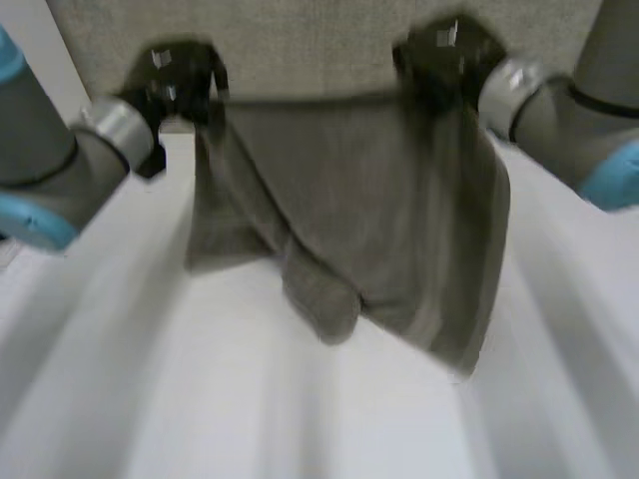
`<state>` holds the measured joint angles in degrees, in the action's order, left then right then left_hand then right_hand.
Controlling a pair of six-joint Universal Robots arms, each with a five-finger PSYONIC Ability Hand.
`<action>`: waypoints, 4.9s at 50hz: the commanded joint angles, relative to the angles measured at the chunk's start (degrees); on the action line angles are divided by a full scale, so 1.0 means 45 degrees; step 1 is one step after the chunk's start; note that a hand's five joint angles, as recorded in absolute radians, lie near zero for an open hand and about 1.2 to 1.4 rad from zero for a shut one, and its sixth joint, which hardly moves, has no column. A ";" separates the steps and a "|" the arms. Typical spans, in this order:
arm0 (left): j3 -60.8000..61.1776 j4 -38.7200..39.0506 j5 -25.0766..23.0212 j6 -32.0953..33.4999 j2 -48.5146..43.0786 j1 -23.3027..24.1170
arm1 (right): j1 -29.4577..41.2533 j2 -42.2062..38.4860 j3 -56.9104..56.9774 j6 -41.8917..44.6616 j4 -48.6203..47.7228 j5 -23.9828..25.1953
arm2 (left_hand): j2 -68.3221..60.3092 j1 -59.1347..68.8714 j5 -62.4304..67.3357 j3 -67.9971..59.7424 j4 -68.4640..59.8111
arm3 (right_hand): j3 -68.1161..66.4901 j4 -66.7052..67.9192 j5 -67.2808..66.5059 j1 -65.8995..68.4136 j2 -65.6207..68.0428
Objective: Fold the towel.
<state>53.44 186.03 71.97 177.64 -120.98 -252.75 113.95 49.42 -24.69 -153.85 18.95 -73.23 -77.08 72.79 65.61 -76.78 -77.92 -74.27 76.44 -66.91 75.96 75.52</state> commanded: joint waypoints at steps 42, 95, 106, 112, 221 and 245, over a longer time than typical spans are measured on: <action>0.8848 0.4616 -0.1032 0.5016 -0.0752 -0.0474 | -0.1690 0.4839 -1.5667 0.0400 -0.6241 0.1782 | 0.1140 -0.0187 -0.0813 0.1074 0.1328 | -0.1274 0.0791 -0.0686 0.0897 0.0995; 1.0859 0.0240 -0.1892 0.6498 0.2062 -0.4202 | -0.2315 0.4175 -1.6018 -0.1358 -0.7218 0.1059 | 1.4149 -1.3196 -1.3822 1.4083 1.4336 | -0.1274 0.0791 -0.0686 0.0897 0.0995; 1.0762 0.1394 -0.1813 0.6969 0.1201 -0.4654 | -0.2296 0.4038 -1.6038 -0.1241 -0.7237 0.1059 | 1.3738 -1.2785 -1.3411 1.3672 1.3925 | -0.1274 0.0791 -0.0686 0.0897 0.0995; 1.0704 0.1647 -0.1697 0.7008 0.0772 -0.4673 | -0.2296 0.3979 -1.6038 -0.1221 -0.7218 0.1020 | 1.3589 -1.2635 -1.3261 1.3522 1.3776 | -0.1274 0.0791 -0.0686 0.0897 0.0995; 0.5372 0.0320 -0.1618 0.1637 0.4951 -0.4302 | -0.2493 0.4454 -0.4849 0.3384 0.3506 0.0222 | -0.0649 0.1602 0.0976 -0.0715 -0.0462 | -0.1274 0.0791 -0.0686 0.0897 0.0995; -0.7324 0.0847 0.2015 0.0230 -0.1455 -0.2329 | -0.1104 0.0600 0.0193 0.2571 -0.6886 -0.2085 | -0.0649 0.1602 0.0976 -0.0715 -0.0462 | -0.1274 0.0791 -0.0686 0.0897 0.0995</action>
<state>27.30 187.64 80.54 182.36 -128.70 -263.47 109.12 50.82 -25.17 -137.67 -8.34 -82.38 -75.86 72.84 64.40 -76.31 -77.94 -74.27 76.44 -67.93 75.98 76.09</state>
